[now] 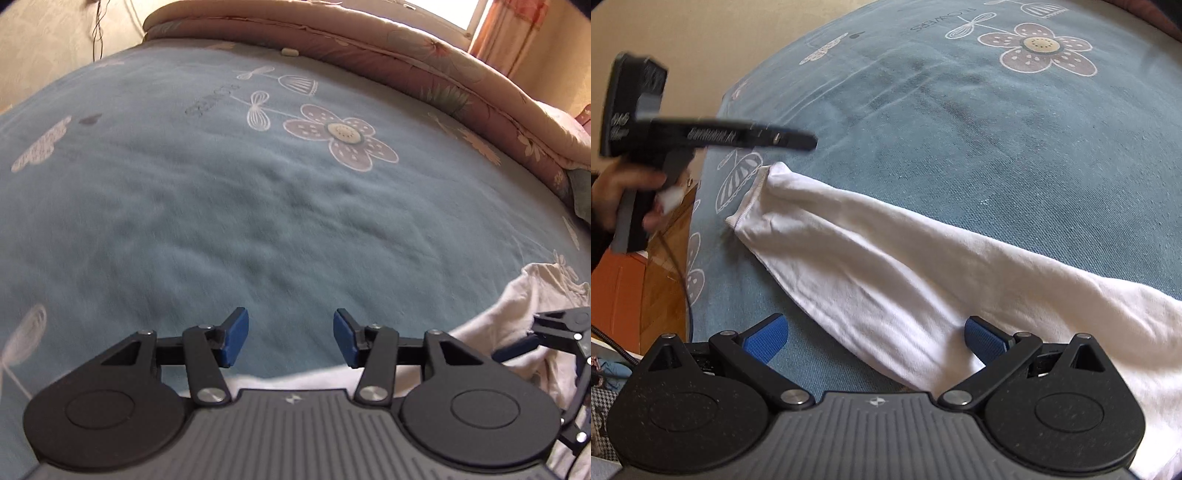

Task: Fold clothes

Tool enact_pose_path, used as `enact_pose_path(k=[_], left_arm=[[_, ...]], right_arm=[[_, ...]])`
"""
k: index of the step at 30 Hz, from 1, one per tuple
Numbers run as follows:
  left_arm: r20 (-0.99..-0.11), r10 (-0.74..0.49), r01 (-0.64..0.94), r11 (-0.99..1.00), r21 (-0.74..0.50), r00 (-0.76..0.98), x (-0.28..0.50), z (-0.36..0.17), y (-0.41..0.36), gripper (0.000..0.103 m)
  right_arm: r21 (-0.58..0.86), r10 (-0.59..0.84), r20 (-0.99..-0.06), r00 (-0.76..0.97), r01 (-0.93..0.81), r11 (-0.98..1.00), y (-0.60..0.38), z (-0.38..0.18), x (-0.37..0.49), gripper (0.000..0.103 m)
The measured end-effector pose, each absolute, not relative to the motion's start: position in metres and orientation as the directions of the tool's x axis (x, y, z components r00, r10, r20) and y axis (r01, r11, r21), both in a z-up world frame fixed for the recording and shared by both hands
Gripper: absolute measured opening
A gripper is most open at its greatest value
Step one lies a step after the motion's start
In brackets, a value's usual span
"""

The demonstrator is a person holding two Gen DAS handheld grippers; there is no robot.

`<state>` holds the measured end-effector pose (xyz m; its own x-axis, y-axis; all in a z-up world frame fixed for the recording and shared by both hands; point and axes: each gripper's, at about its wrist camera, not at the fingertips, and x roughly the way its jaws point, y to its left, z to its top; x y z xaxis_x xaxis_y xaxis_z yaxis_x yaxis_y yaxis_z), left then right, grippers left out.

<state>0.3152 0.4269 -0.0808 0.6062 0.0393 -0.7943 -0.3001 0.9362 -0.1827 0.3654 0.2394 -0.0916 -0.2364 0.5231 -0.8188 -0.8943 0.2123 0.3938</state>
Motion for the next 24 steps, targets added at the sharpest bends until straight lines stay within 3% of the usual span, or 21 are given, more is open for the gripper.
enact_pose_path(k=[5, 8, 16, 21, 24], left_arm=[[-0.816, -0.026, -0.113, 0.987, -0.112, 0.577, 0.317, -0.085, 0.406, 0.049], [-0.860, -0.009, -0.039, 0.999, -0.033, 0.509, 0.312, -0.101, 0.388, 0.049], [-0.867, -0.009, 0.153, 0.985, 0.078, 0.498, 0.305, -0.100, 0.369, 0.049], [-0.903, -0.085, 0.298, 0.953, 0.049, 0.421, 0.318, -0.099, 0.362, 0.017], [-0.928, -0.138, 0.308, 0.951, -0.026, 0.347, 0.328, -0.099, 0.368, 0.016]], right_arm=[[0.375, 0.534, -0.816, -0.220, -0.905, 0.202, 0.235, -0.092, 0.363, 0.103], [0.370, 0.536, -0.817, -0.214, -0.907, 0.201, 0.235, -0.092, 0.363, 0.103], [0.349, 0.521, -0.830, -0.200, -0.914, 0.205, 0.233, -0.086, 0.361, 0.103], [0.349, 0.518, -0.833, -0.196, -0.911, 0.217, 0.229, -0.080, 0.358, 0.103], [0.352, 0.522, -0.830, -0.194, -0.910, 0.220, 0.227, -0.075, 0.358, 0.103]])
